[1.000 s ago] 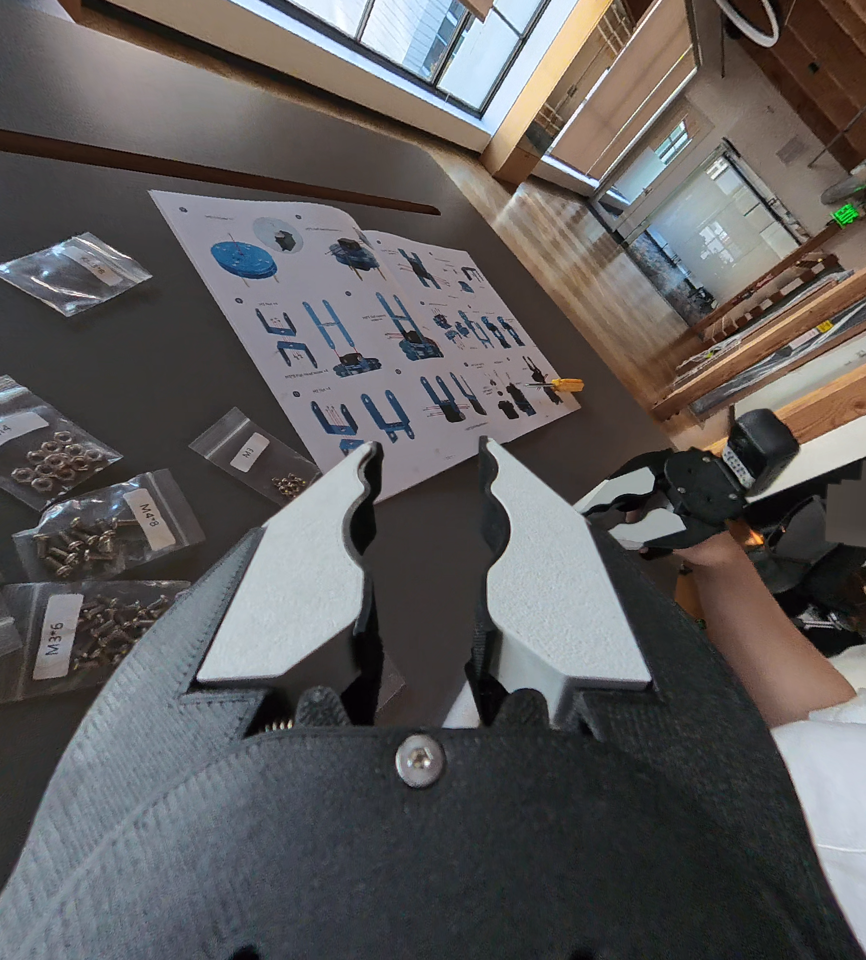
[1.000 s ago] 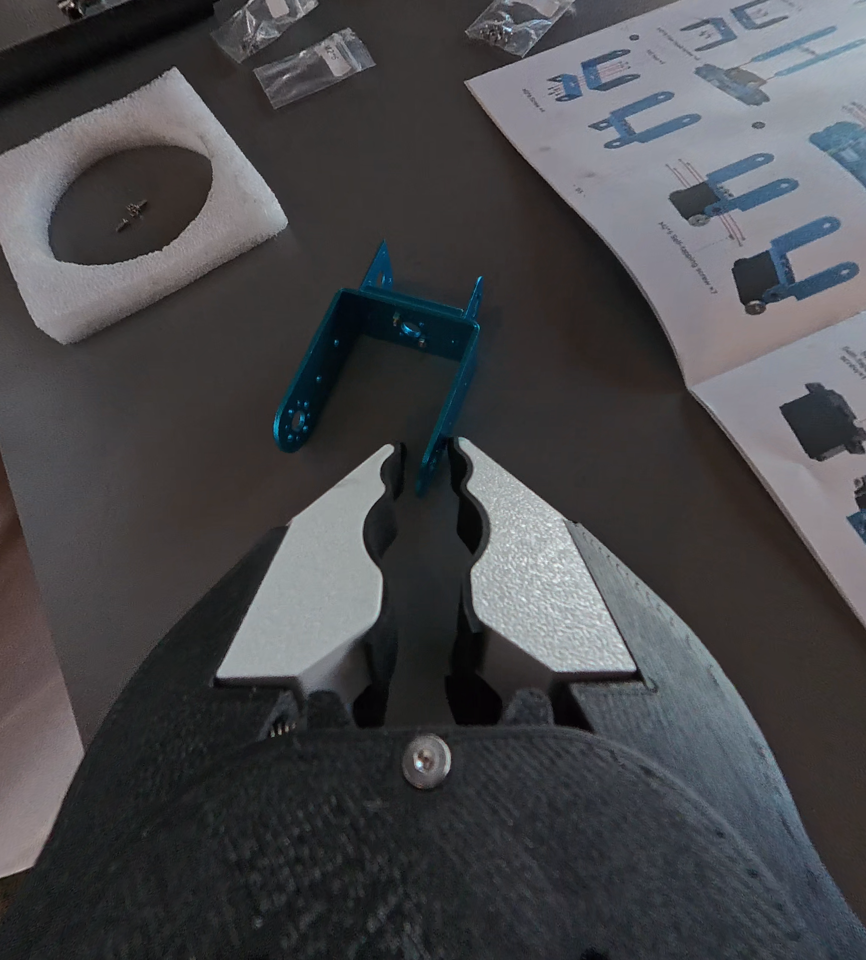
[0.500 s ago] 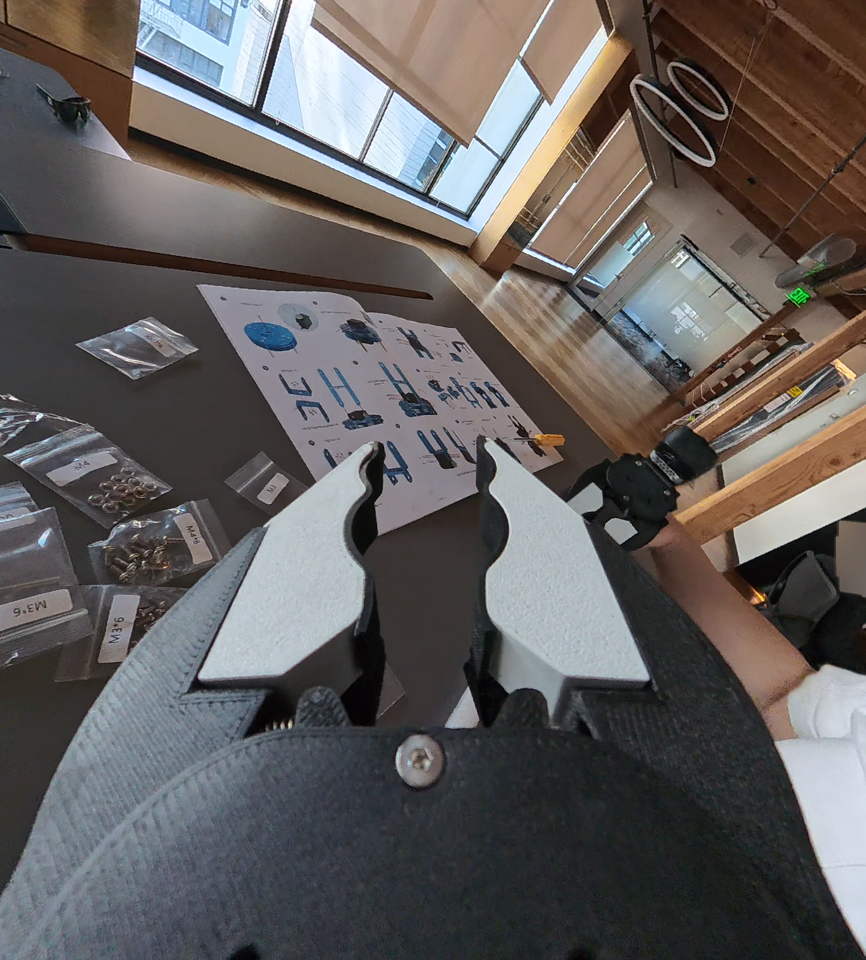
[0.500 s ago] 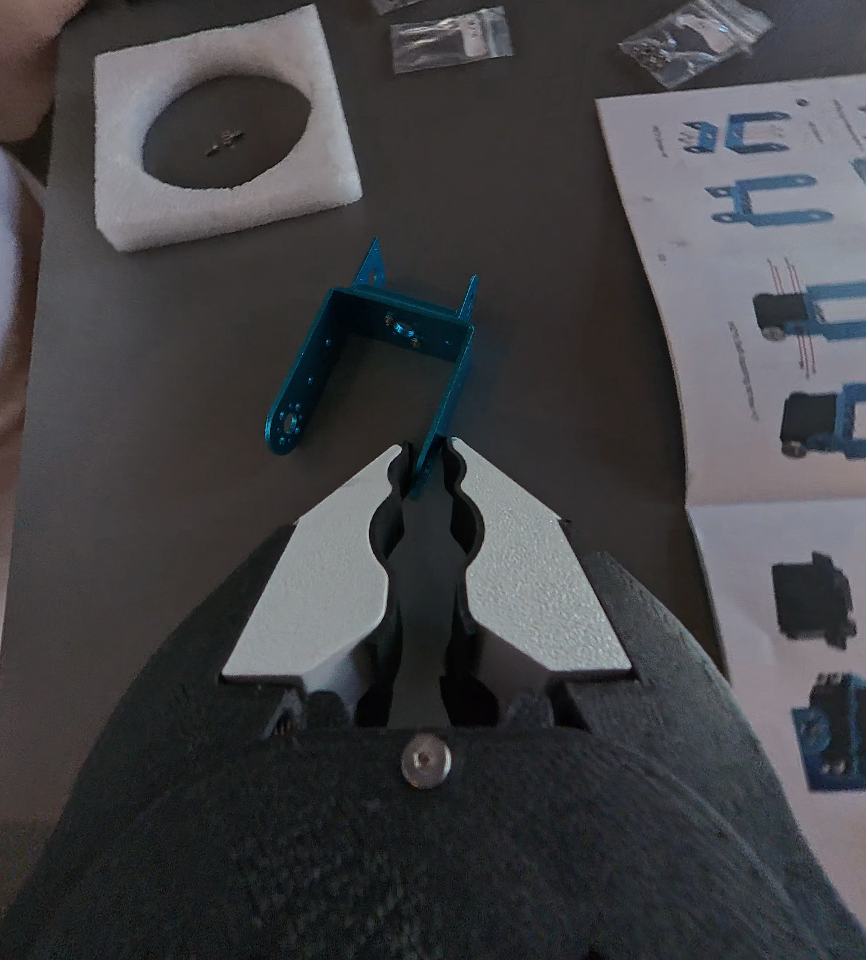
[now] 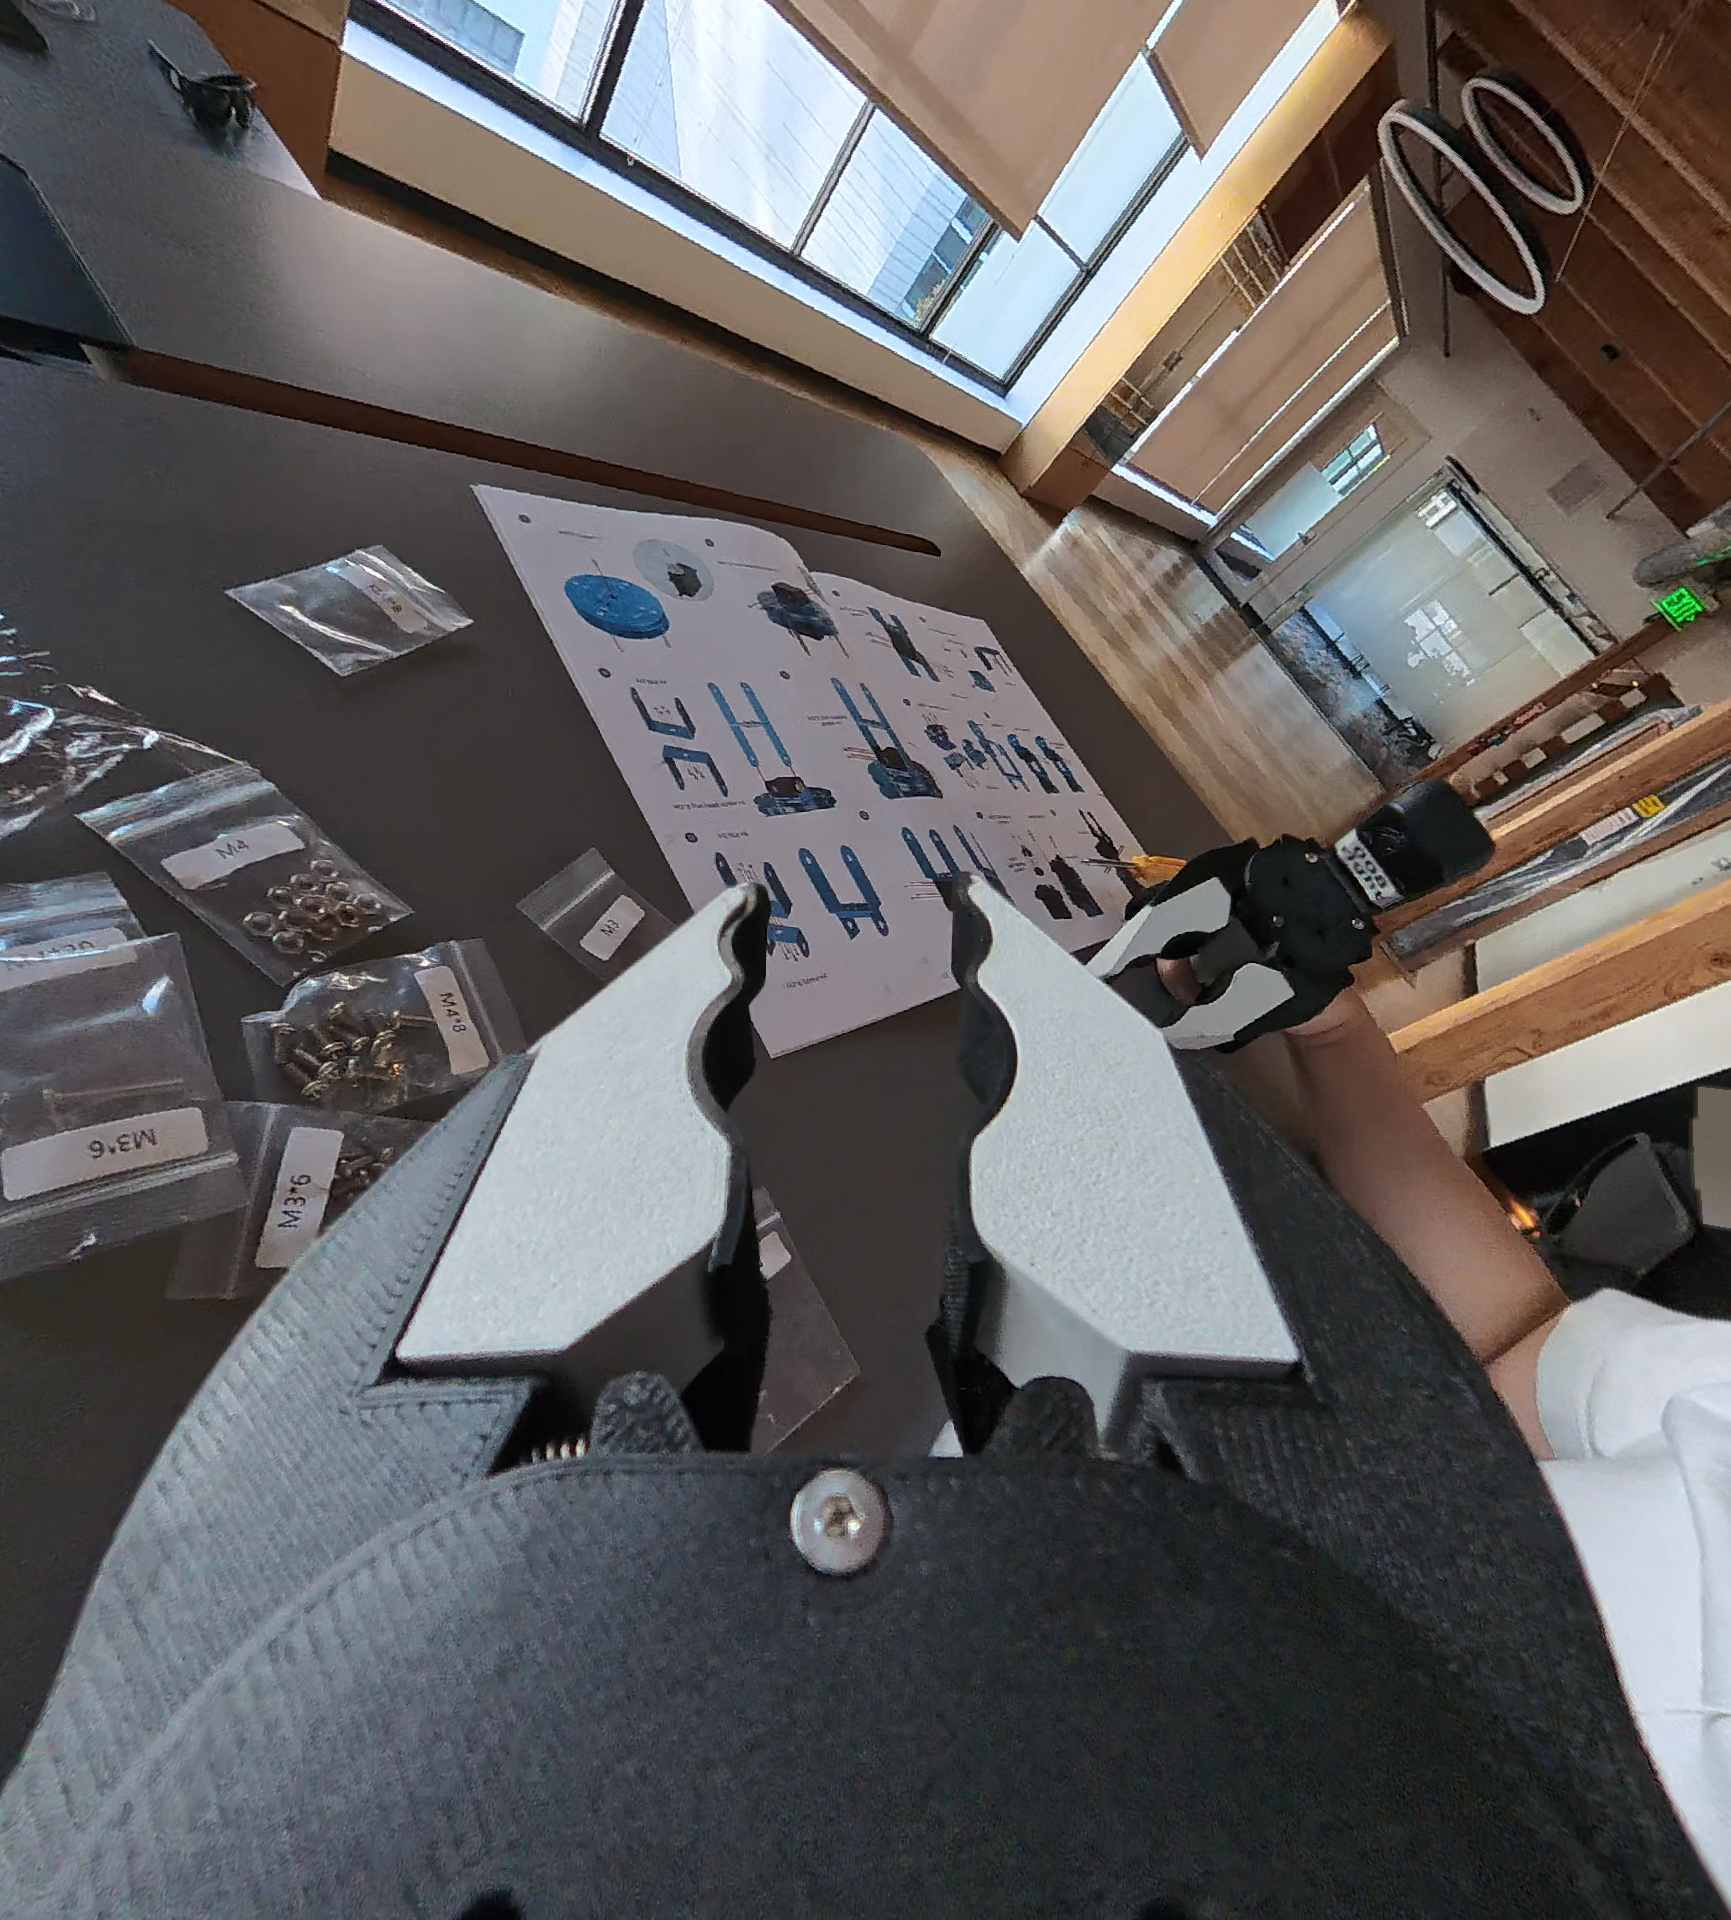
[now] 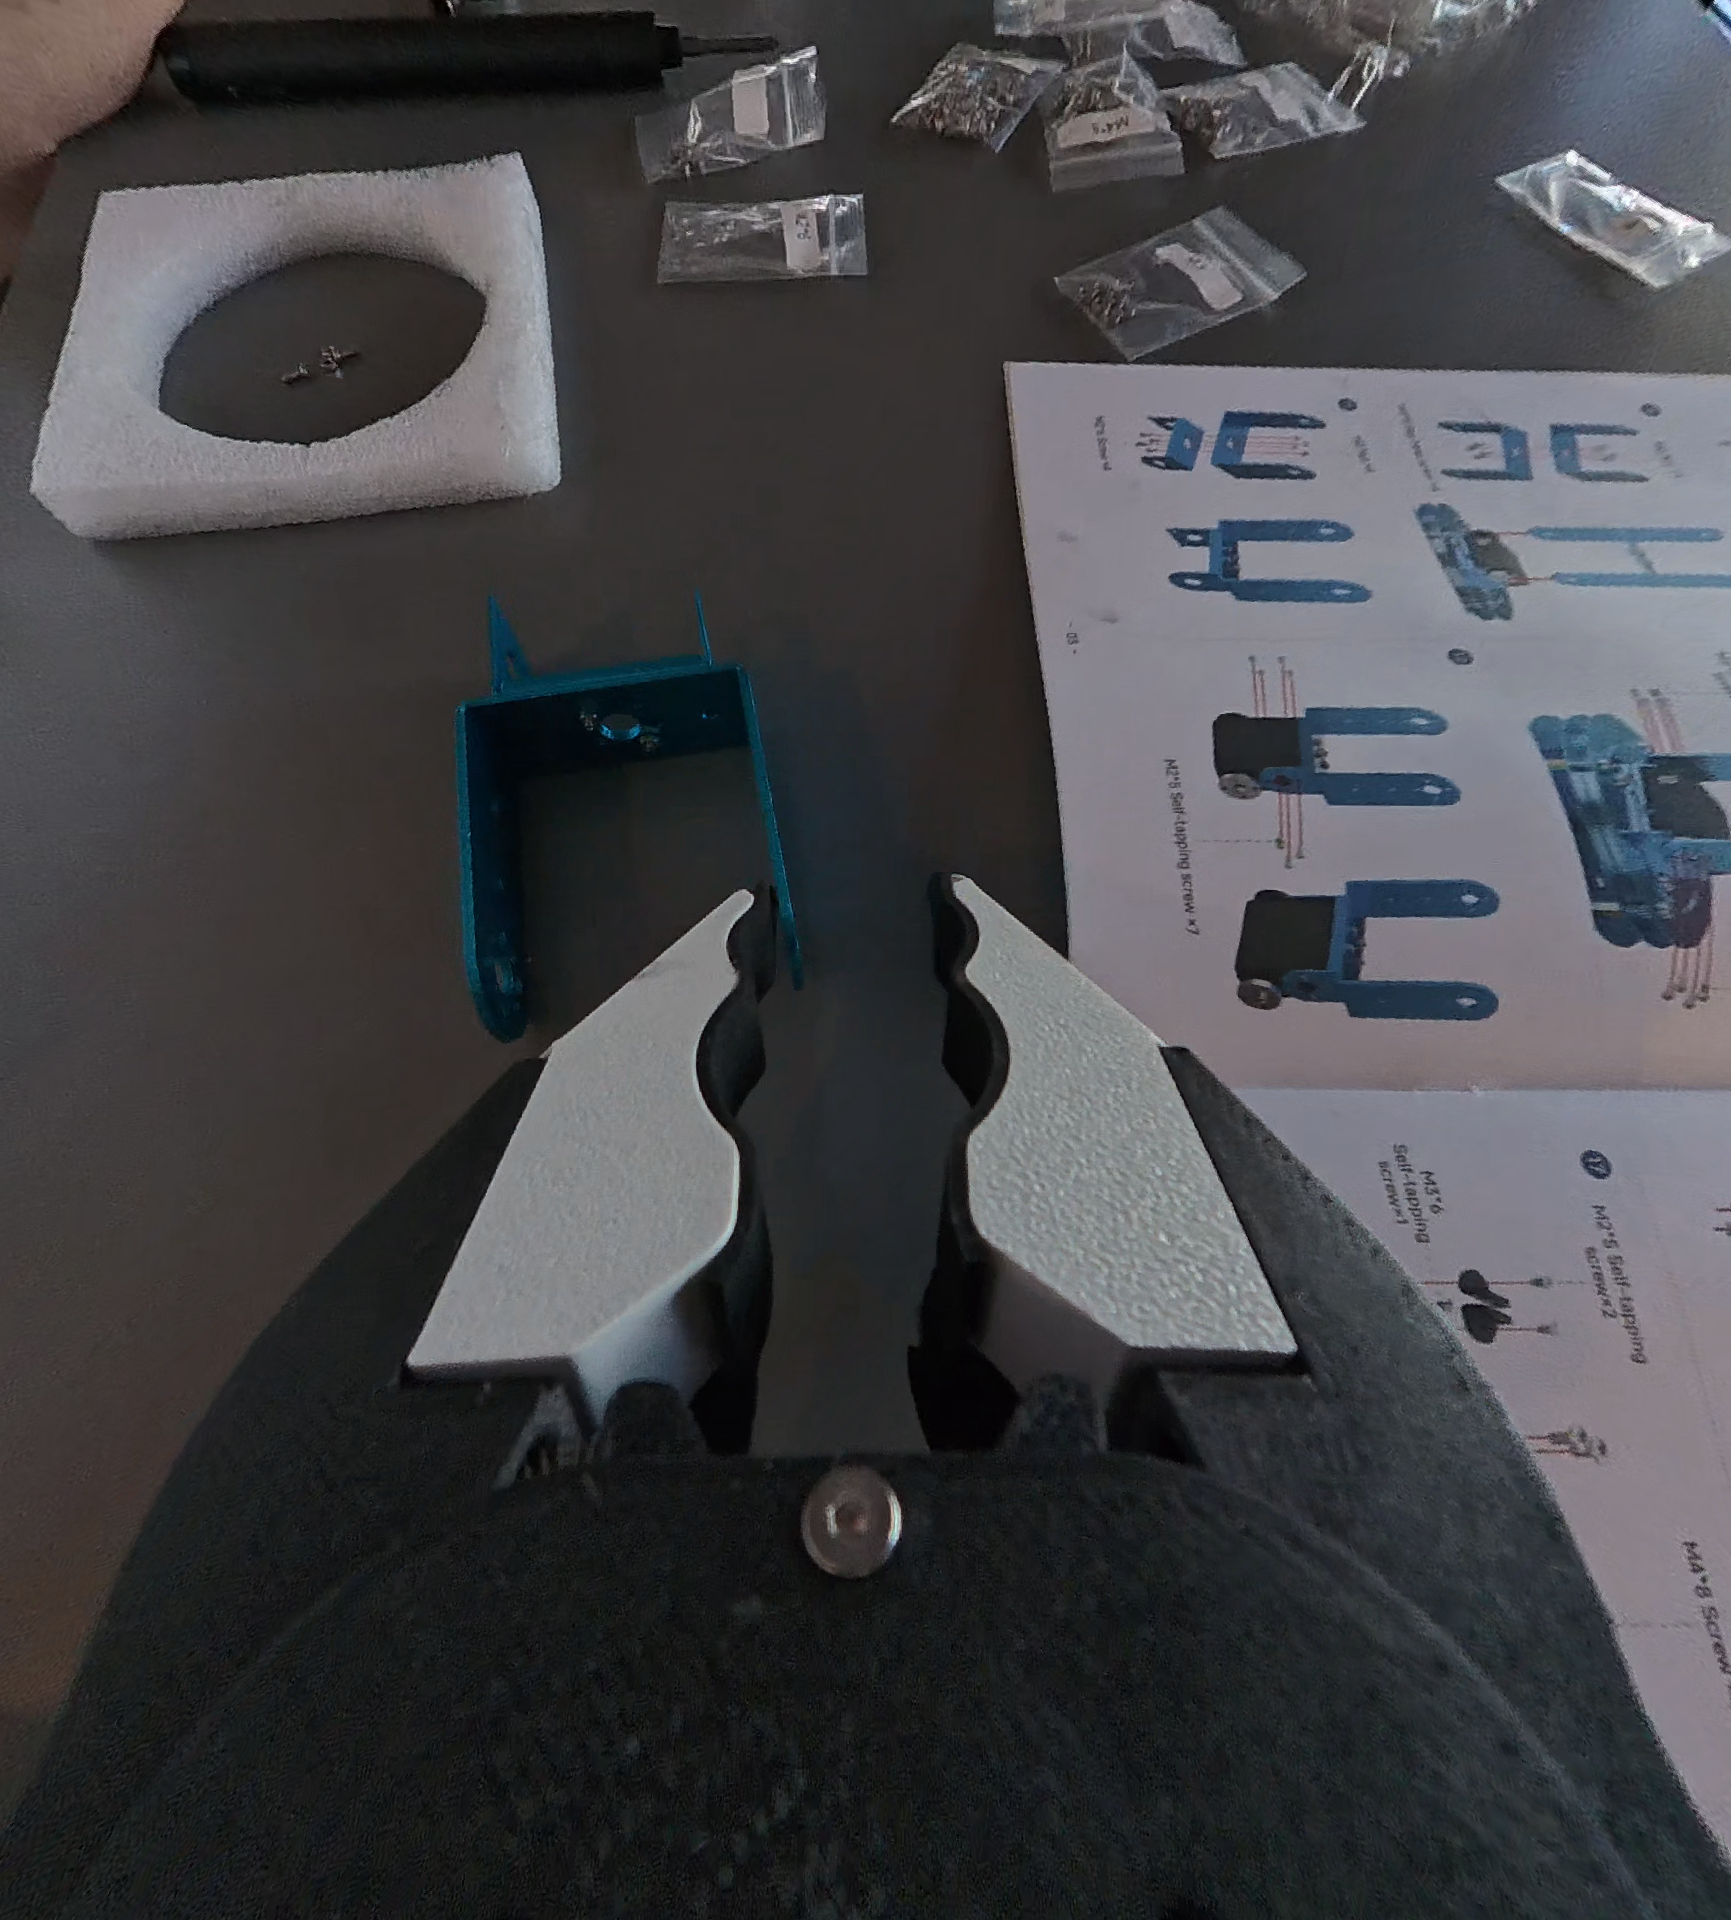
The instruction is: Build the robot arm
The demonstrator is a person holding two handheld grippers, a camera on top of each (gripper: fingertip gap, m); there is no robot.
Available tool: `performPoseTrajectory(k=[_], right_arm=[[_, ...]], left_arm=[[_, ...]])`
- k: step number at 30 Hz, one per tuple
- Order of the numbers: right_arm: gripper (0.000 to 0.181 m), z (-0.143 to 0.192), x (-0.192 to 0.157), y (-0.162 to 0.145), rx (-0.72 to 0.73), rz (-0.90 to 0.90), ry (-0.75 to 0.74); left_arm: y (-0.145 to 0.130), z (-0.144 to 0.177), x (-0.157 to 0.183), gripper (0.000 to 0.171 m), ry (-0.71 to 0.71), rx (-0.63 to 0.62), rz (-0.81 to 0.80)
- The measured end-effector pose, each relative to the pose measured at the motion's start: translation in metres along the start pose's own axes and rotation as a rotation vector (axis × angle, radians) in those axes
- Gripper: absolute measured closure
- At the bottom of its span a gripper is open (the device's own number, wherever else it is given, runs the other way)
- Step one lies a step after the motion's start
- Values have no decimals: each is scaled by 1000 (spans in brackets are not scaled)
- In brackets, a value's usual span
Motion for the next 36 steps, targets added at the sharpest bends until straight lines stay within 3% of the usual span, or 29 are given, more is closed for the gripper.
performPoseTrajectory(k=[4,11,24,36], right_arm=[[152,2,-5,5,17,18,35],[151,-3,-2,-8,-84,-55,70],[159,7,9,-12,-81,-50,-26],[161,-3,12,-4,-50,0,-84]], left_arm=[[-4,-6,1,137,-38,-5,34],[-7,-10,3,137,-27,-40,22],[-11,-15,7,137,-49,-64,29],[-9,-12,9,137,-54,-53,33]])
Point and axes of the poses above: each gripper's, where its closed fingertips meet, z back along the fingers, y out of its top, x = y × z across the jaws, the point moved 7 cm from there along z, back along the fingers, and after that the axes turned 12 degrees about -z, right-handed, at the moved point
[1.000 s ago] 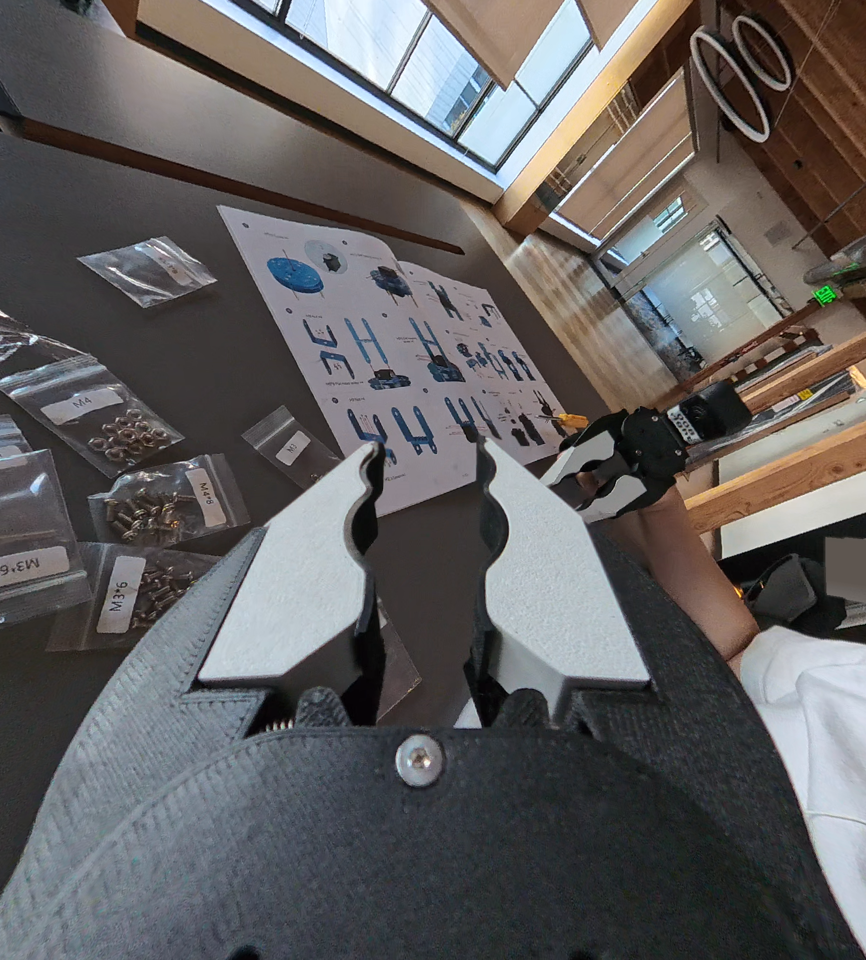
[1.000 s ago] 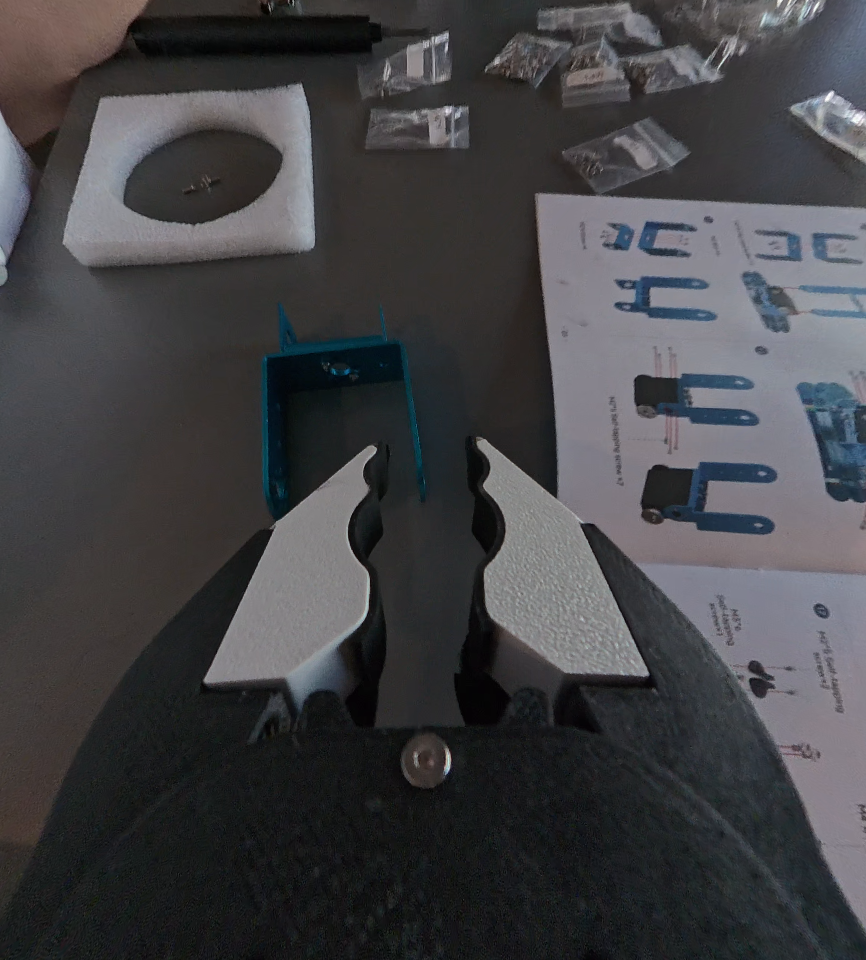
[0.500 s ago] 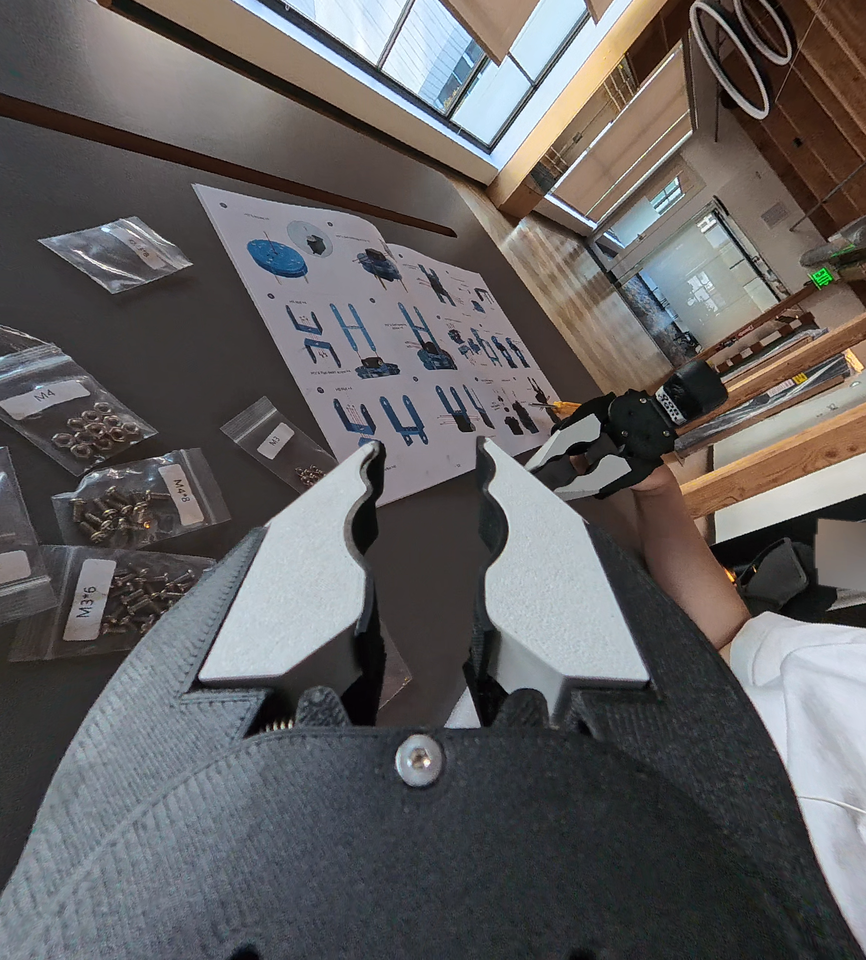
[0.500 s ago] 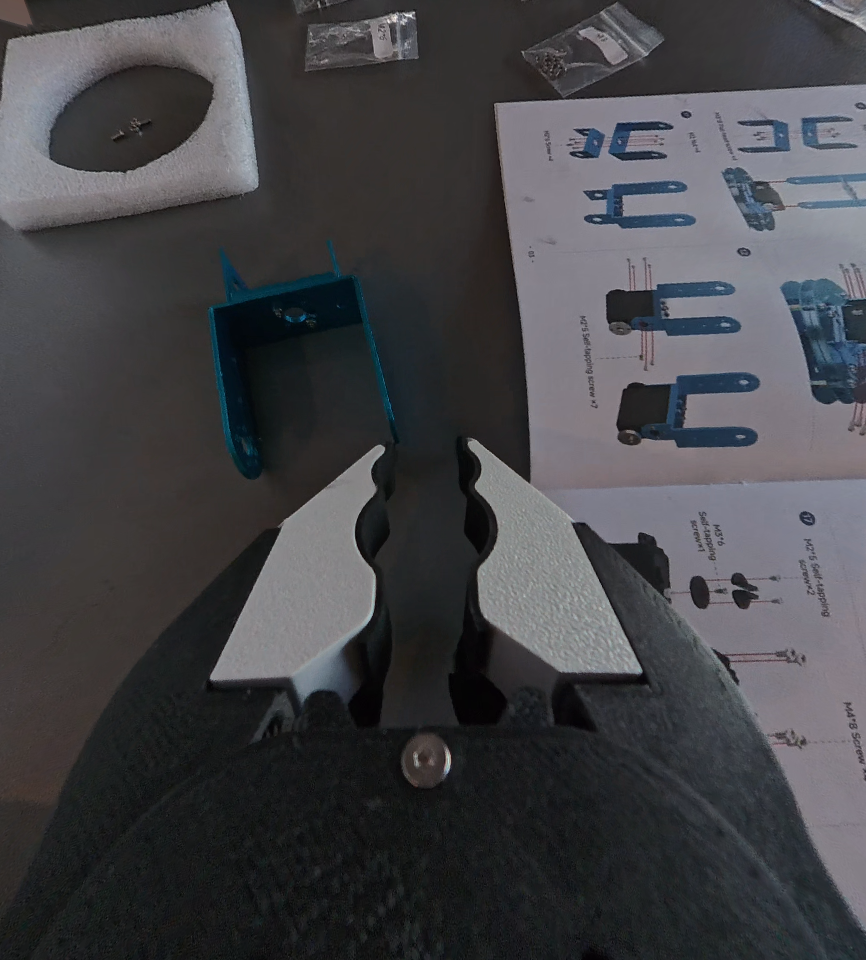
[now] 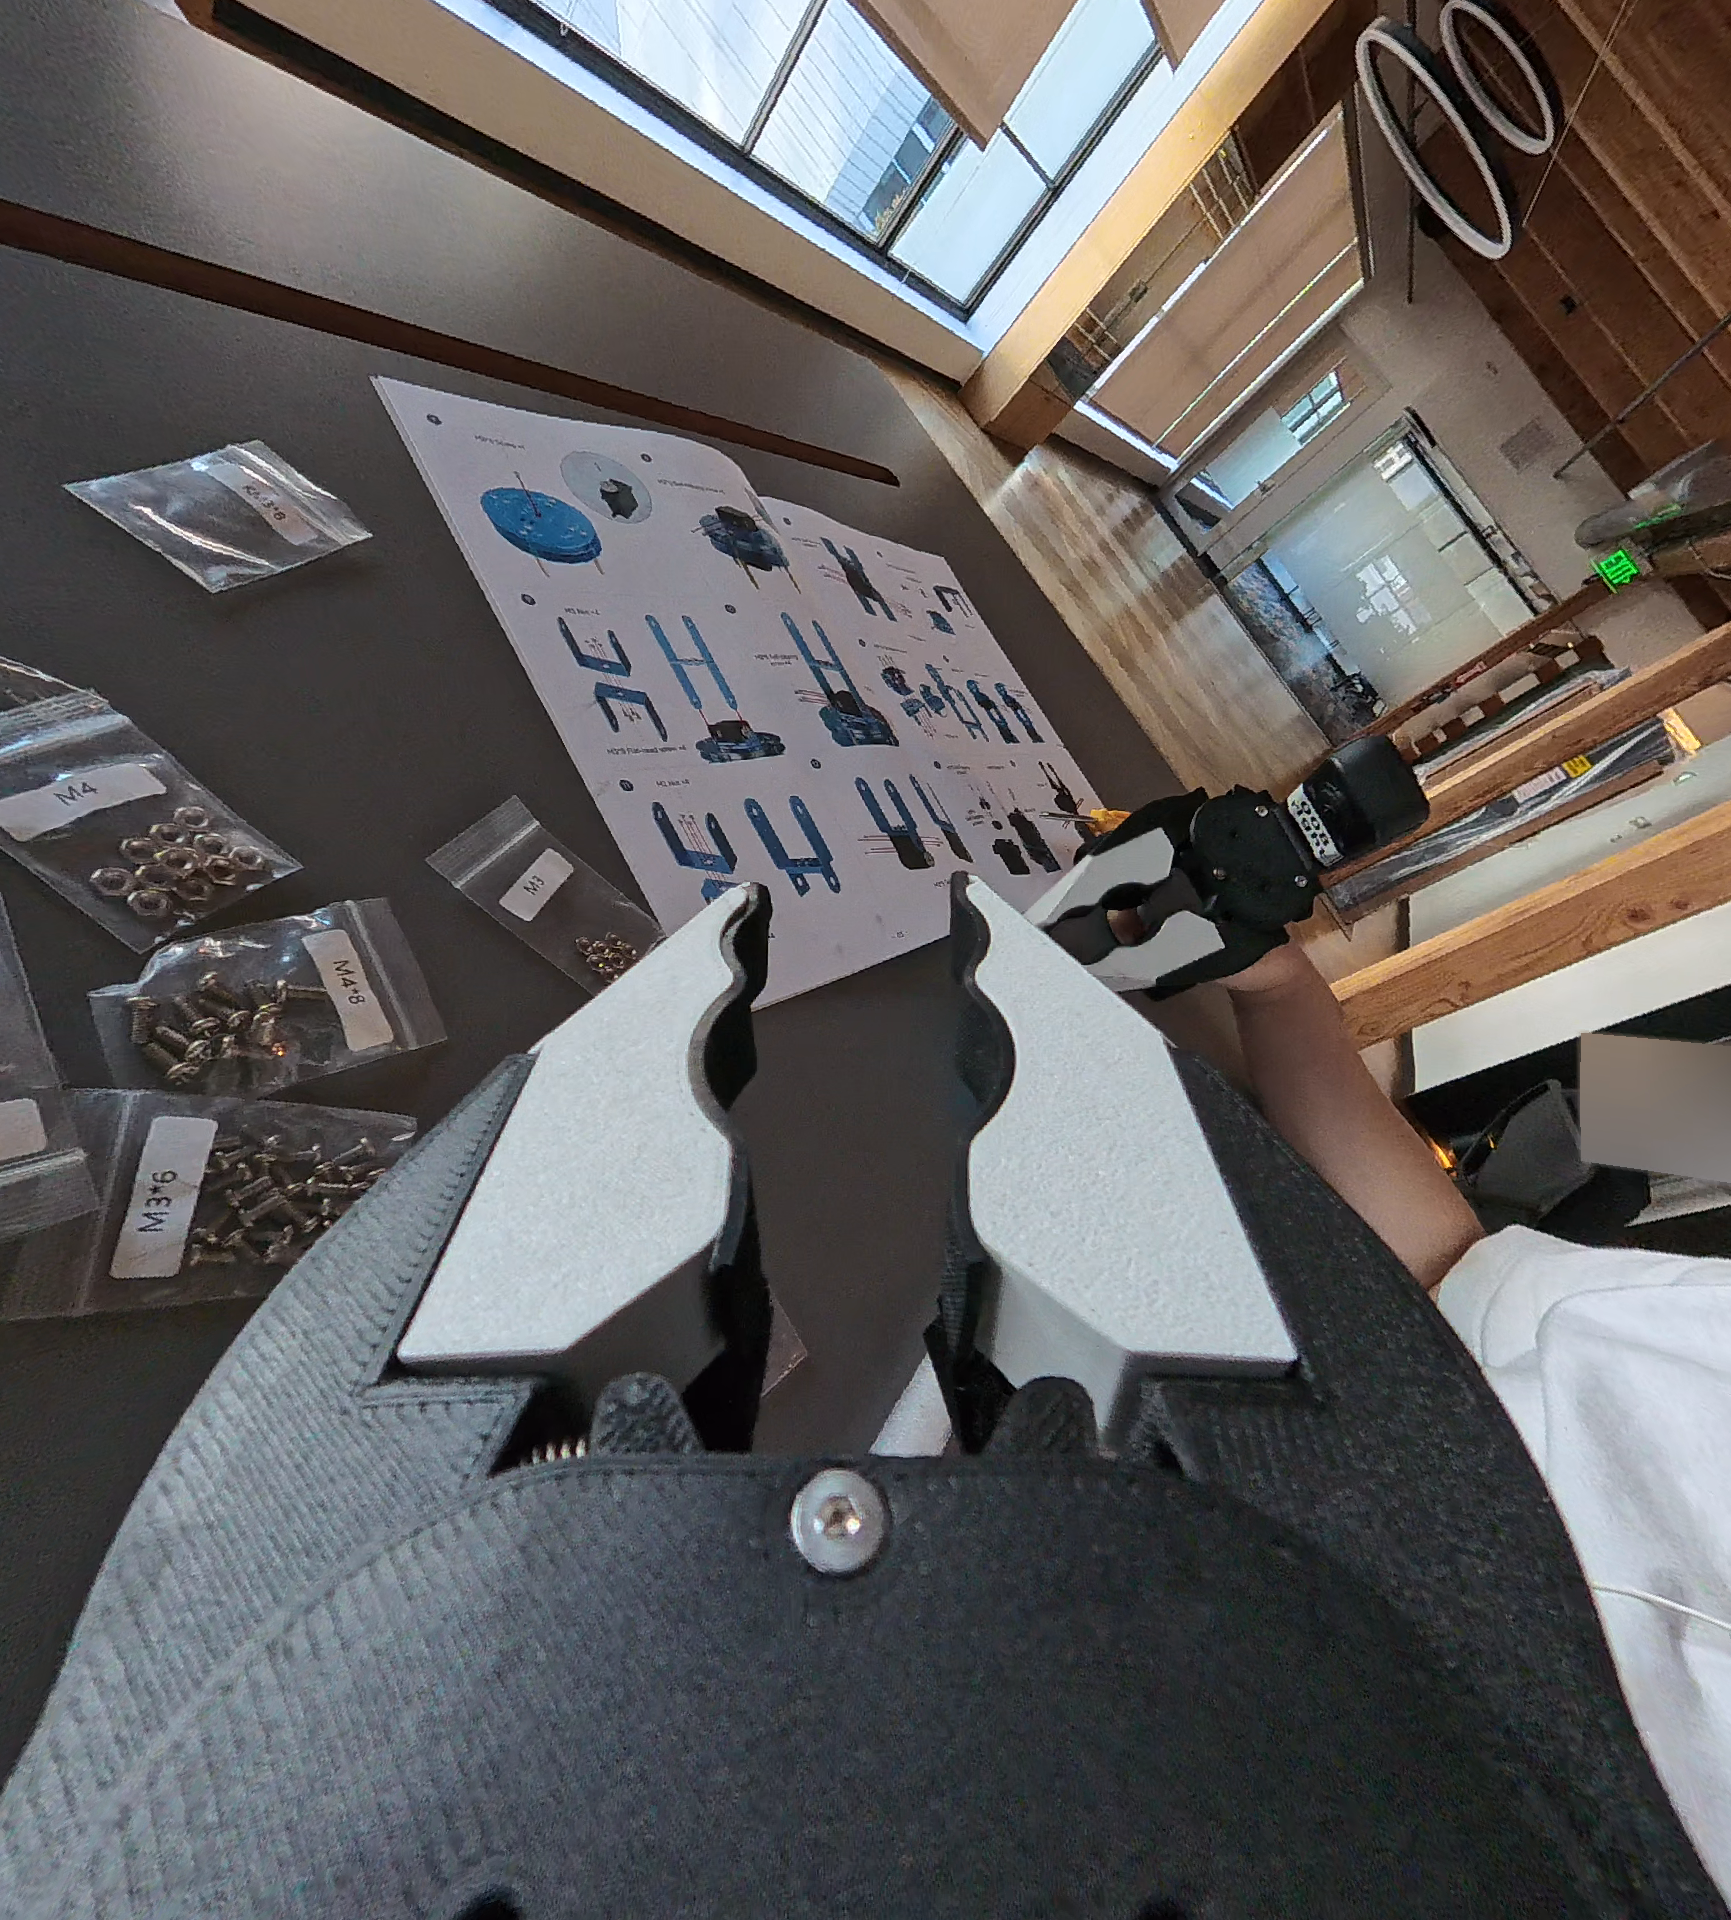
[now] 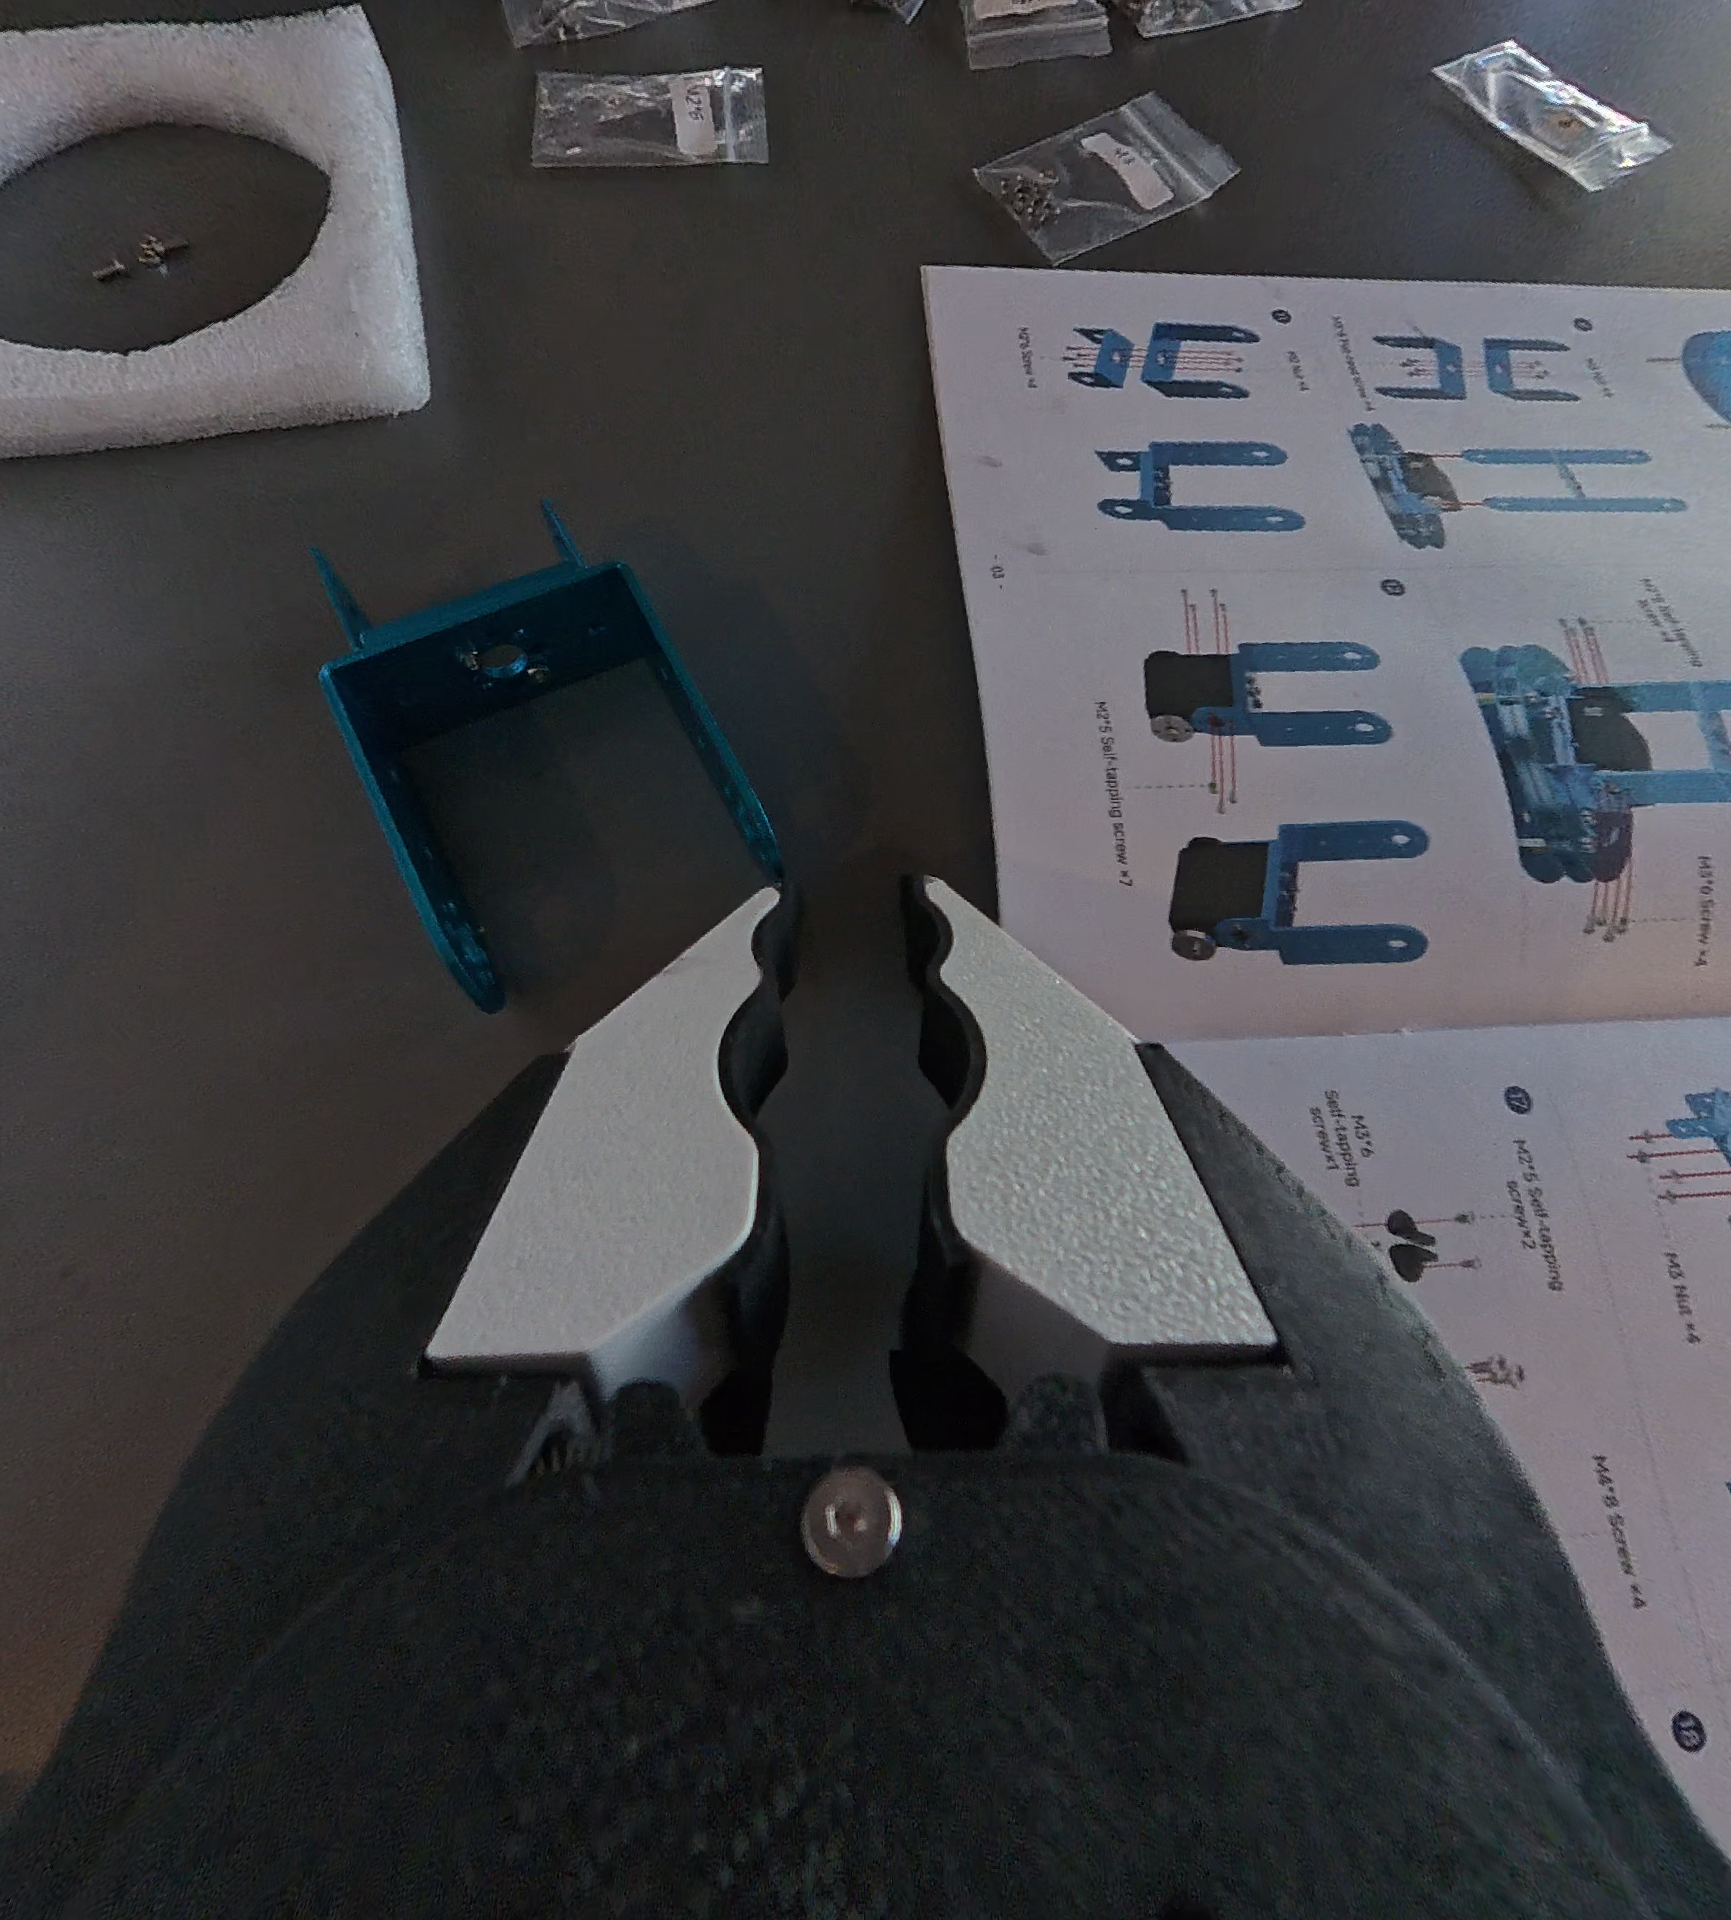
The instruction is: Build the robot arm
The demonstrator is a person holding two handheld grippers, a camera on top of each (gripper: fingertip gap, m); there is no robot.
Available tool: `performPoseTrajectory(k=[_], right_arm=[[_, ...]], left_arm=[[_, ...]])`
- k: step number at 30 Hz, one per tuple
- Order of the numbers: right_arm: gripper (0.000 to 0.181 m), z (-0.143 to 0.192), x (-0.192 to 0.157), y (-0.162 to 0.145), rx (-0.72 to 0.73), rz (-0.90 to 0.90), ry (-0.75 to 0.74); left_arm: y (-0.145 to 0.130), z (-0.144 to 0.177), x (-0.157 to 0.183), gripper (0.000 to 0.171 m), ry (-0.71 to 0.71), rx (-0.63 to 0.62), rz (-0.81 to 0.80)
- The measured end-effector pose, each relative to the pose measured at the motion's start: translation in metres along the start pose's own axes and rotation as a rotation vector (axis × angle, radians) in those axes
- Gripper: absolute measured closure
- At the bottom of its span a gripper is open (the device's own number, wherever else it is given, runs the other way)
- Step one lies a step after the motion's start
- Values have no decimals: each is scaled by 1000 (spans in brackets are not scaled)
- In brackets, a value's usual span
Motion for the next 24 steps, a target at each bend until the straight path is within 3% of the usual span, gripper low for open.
performPoseTrajectory(k=[11,17,24], right_arm=[[158,1,0,0,10,4,-11],[150,14,2,5,86,-76,50],[151,27,3,12,161,-64,16]], left_arm=[[-3,-3,0,138,-6,-21,5],[-1,-2,1,138,-3,-14,-3],[-2,-4,1,137,-9,-24,2]])
Point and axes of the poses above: each gripper's, where its closed fingertips meet, z back along the fingers, y out of its top, x = y × z across the jaws, the point moved 7 cm from there along z, back along the fingers, and after that the axes turned 12 degrees about -z, right-handed, at the moved point
